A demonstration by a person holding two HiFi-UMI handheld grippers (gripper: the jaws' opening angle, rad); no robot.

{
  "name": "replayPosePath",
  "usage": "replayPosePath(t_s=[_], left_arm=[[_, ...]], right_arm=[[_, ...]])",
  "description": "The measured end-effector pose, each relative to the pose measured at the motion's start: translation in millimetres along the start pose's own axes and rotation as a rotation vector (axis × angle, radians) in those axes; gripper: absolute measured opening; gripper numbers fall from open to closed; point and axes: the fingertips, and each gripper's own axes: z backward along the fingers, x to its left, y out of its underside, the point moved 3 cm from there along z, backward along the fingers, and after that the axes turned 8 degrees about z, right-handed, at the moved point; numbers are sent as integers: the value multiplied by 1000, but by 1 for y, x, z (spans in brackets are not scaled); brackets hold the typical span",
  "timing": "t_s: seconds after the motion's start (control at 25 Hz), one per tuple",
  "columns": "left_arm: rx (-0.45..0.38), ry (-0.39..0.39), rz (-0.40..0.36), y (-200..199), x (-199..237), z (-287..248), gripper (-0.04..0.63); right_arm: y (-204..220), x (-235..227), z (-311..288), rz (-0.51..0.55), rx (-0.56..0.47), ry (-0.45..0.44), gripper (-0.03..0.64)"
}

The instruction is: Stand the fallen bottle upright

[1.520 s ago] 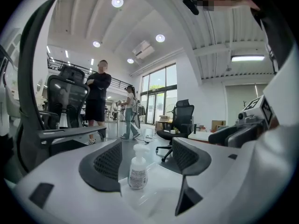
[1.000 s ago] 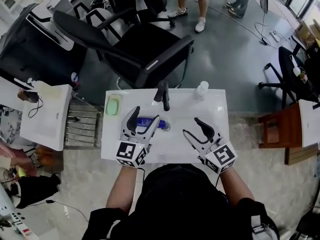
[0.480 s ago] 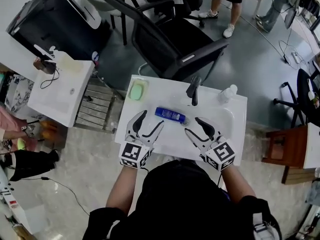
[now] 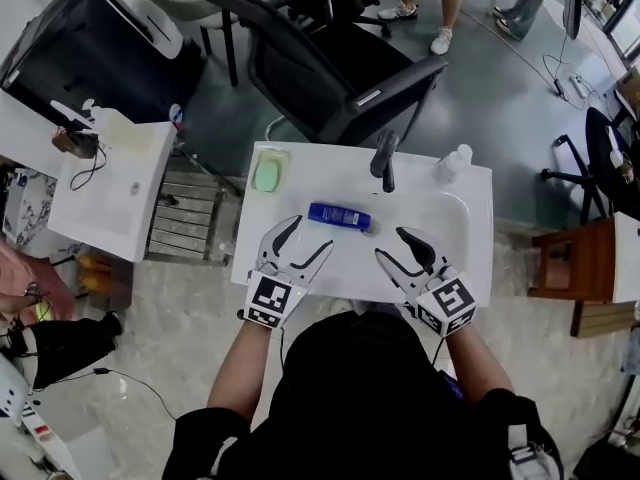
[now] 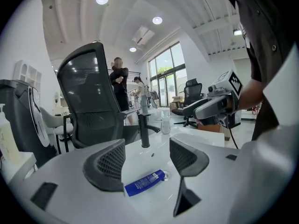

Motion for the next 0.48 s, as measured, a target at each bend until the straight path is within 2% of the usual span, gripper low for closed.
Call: replayPosePath(t_s=[0.2,0.48], left_arm=[[-10,-12,54,6,-2,7,311],[-65,-118,139,-6,5,14,308]], right_arm=[[12,-5,6,-3,40,16,236],[15,-22,-14,90,89,-80,236]])
